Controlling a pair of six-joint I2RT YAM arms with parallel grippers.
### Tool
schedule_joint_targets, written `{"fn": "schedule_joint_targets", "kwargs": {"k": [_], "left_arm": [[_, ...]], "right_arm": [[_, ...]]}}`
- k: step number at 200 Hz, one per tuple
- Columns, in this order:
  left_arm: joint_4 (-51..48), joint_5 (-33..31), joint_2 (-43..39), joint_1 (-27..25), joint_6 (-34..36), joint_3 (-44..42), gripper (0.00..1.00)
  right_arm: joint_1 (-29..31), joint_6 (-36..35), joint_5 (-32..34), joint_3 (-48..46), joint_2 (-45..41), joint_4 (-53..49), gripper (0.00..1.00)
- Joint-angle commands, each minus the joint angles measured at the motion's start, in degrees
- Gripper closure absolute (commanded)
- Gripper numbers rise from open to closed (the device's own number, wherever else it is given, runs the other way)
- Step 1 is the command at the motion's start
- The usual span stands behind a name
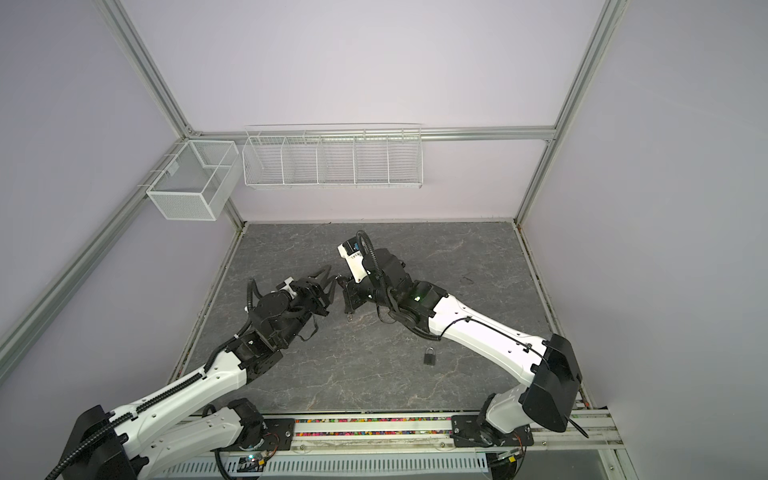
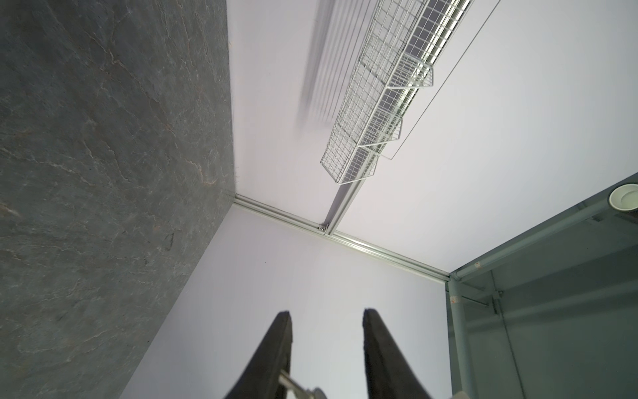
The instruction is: Unlock with the key
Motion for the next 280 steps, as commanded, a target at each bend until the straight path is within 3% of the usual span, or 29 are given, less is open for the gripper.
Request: {"fn": "schedule_joint_targets", "kwargs": {"k": [1, 25, 50, 105, 118, 136, 171, 195, 217, 233, 258, 280], "left_arm": [[0.46, -0.99, -0.33, -0.2, -0.86, -0.72, 0.74], [0.84, -0.82, -0.17, -0.22, -0.79, -0.65, 0.87], [0.8, -0.7, -0.09, -0.22, -0.61, -0.34, 0.94], [0.89, -0.9, 0.04, -0.22, -0.05, 0.07, 1.0], [1.05, -0.64, 0.33, -0.22, 0.73, 0.42, 1.0], [1.57, -0.52, 0.84, -0.22, 3.79, 1.59, 1.0], [-1.94, 1.64, 0.59, 0.94, 18.97, 6.05, 1.0], [-6.93, 3.24, 0.42, 1.36, 34.67, 9.59, 1.0], [-12.73, 4.93, 1.62, 1.36, 51.74, 13.68, 1.0], [-9.61, 7.74, 2.2, 1.28, 61.93, 13.04, 1.0], [-7.38, 15.15, 4.92, 0.95, 73.24, 14.16, 1.0], [-3.73, 20.32, 7.74, -0.11, 77.58, 14.95, 1.0]], "right_arm": [[-0.02, -1.48, 0.94, -1.48, -2.42, 1.36, 0.93], [0.04, -1.81, 0.5, -0.87, -2.04, 0.66, 0.93], [0.0, -1.87, 0.09, -0.87, -1.96, 1.09, 0.94], [0.01, -2.77, 0.0, -0.88, -2.73, 0.18, 0.92], [-0.12, -2.61, 0.2, -1.03, -3.29, -0.13, 0.82], [-0.47, -2.31, -0.29, -1.22, -4.3, -0.77, 0.54], [-1.64, -0.99, -3.0, -3.22, -8.89, -3.56, 0.37], [-4.41, 2.64, -8.38, -6.06, -13.22, -5.33, 0.3], [-8.21, 6.45, -16.24, -8.71, -16.2, -6.96, 0.28], [-10.76, 9.16, -20.08, -11.44, -18.87, -6.5, 0.27], [-15.73, 15.17, -26.73, -15.69, -21.65, -2.62, 0.25], [-18.99, 19.45, -32.22, -18.54, -22.41, 4.17, 0.28]]}}
